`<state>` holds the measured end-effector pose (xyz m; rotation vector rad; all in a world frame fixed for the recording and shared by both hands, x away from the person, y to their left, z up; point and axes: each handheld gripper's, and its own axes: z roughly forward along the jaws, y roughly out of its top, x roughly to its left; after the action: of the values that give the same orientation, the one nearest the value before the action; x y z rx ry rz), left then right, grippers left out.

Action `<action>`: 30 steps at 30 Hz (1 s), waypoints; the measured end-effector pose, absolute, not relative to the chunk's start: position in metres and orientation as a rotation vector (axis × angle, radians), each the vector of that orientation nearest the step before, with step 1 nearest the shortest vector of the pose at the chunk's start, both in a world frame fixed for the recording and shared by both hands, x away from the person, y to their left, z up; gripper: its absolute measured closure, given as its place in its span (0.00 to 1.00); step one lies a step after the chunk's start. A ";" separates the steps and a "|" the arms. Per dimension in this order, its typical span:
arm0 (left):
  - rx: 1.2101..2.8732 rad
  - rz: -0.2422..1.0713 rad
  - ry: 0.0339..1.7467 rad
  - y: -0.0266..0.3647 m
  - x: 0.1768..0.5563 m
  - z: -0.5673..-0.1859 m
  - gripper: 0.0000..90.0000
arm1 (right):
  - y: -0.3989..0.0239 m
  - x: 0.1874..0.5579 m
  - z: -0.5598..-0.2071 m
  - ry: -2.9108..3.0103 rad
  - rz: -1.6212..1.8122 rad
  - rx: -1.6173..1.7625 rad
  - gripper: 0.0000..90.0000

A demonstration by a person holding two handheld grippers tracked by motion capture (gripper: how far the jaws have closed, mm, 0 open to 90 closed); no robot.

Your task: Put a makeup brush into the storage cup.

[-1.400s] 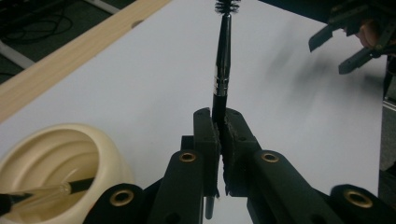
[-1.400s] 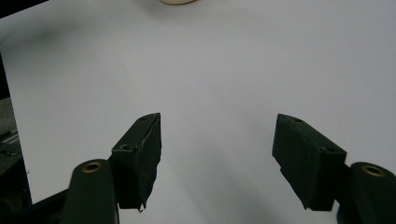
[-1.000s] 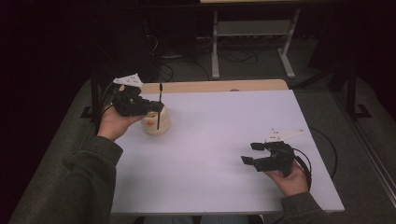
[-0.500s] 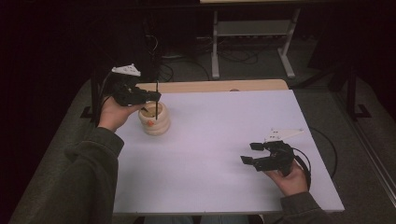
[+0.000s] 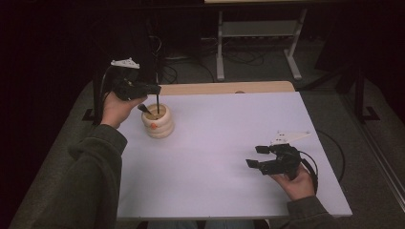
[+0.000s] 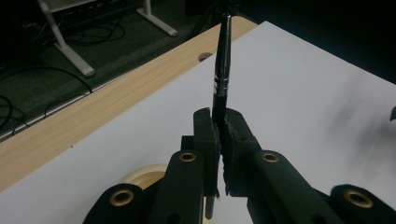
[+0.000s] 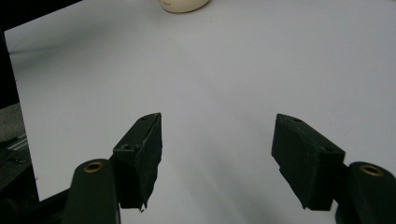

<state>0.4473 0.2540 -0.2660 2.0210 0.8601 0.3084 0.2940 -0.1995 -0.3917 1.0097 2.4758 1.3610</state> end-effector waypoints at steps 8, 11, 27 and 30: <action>1.994 0.330 0.917 0.259 0.459 -0.270 0.95 | -0.199 0.295 -0.392 2.479 1.366 1.003 0.36; 1.988 0.336 0.935 0.259 0.462 -0.273 0.95 | -0.198 0.295 -0.392 2.479 1.365 1.001 0.36; 1.997 0.352 0.987 0.251 0.472 -0.288 0.95 | -0.200 0.295 -0.391 2.472 1.379 0.999 0.36; 1.997 0.352 0.992 0.252 0.473 -0.290 0.95 | -0.201 0.294 -0.391 2.473 1.380 1.009 0.36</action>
<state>0.4730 0.2524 -0.2903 1.9975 0.9919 0.3520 0.2943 -0.2008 -0.3908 1.0085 2.4730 1.3803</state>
